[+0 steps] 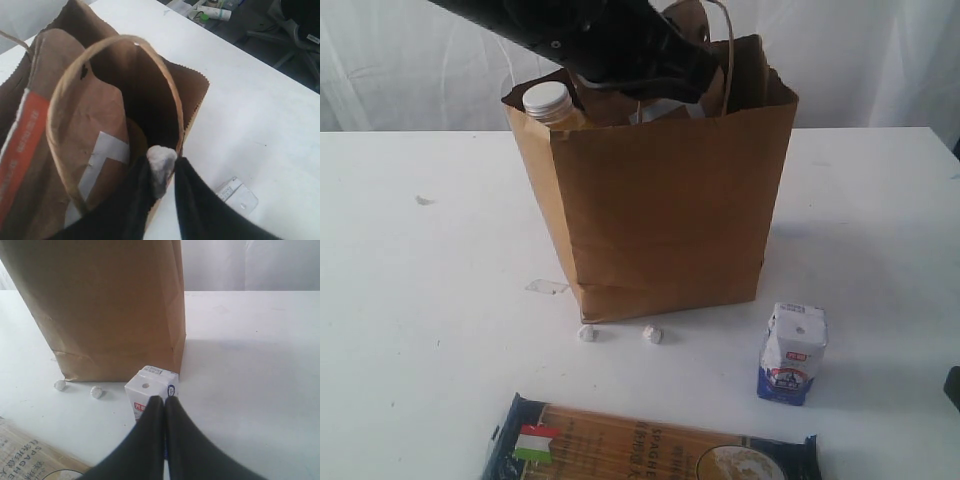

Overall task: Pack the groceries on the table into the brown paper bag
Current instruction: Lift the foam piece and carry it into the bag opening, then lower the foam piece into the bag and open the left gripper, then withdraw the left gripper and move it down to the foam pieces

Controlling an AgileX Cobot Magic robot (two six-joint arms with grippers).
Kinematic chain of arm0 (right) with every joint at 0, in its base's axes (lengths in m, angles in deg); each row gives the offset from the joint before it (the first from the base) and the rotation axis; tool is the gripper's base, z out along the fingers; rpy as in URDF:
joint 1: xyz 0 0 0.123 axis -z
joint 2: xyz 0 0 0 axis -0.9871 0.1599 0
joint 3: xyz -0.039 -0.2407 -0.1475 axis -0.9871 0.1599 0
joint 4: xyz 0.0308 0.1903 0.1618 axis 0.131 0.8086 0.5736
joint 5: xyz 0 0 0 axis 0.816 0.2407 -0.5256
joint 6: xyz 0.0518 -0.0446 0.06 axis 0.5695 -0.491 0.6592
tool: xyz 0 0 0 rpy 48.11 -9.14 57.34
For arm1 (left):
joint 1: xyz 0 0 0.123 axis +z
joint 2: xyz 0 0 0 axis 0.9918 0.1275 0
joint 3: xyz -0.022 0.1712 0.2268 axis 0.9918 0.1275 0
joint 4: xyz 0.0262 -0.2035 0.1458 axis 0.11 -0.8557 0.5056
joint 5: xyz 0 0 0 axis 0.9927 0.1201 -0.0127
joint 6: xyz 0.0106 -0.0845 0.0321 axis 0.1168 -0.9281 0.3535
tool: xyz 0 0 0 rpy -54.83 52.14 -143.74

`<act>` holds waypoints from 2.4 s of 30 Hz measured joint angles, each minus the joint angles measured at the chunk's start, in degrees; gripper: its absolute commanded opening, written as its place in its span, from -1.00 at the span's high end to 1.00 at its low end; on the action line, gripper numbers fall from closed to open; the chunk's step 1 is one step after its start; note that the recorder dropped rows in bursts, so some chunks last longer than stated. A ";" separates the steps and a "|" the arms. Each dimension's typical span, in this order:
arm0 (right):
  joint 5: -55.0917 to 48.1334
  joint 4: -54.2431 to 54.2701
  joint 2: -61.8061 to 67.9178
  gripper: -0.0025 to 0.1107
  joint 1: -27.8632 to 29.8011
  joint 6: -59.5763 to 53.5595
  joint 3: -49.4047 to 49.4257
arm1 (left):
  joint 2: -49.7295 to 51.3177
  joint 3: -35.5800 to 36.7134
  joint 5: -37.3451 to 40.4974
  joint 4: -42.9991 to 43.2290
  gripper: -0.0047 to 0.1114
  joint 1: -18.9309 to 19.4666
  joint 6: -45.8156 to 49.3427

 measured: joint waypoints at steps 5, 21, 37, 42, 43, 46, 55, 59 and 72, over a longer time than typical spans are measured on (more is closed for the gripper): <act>0.00 0.00 0.00 0.96 0.00 0.00 0.00 | 0.00 0.00 -0.79 0.00 -0.03 0.00 -0.71; 0.00 0.00 0.00 0.96 0.00 0.00 0.00 | -1.78 0.00 -2.08 0.42 -0.34 0.00 -3.06; 0.00 0.00 0.00 0.96 0.00 0.00 0.00 | -1.36 0.00 2.94 -0.18 -0.32 0.00 -3.22; 0.00 0.00 0.00 0.96 0.00 0.00 0.00 | -1.48 0.00 7.65 -2.24 -0.06 0.00 1.25; 0.00 0.00 0.00 0.96 0.00 0.00 0.00 | -1.61 0.00 8.08 -2.61 -0.01 0.00 2.31; 0.00 0.00 0.00 0.96 0.00 0.00 0.00 | -2.48 0.00 8.13 -3.55 0.01 0.00 4.89; 0.00 0.00 0.00 0.96 0.00 0.00 0.00 | -3.43 0.00 6.33 -6.43 0.01 0.00 5.96; 0.00 0.00 0.00 0.96 0.00 0.00 0.00 | -4.77 0.00 9.51 -6.52 0.01 0.00 5.96; 0.00 0.00 0.00 0.96 0.00 0.00 0.00 | -16.24 0.00 21.36 0.62 0.02 0.00 2.74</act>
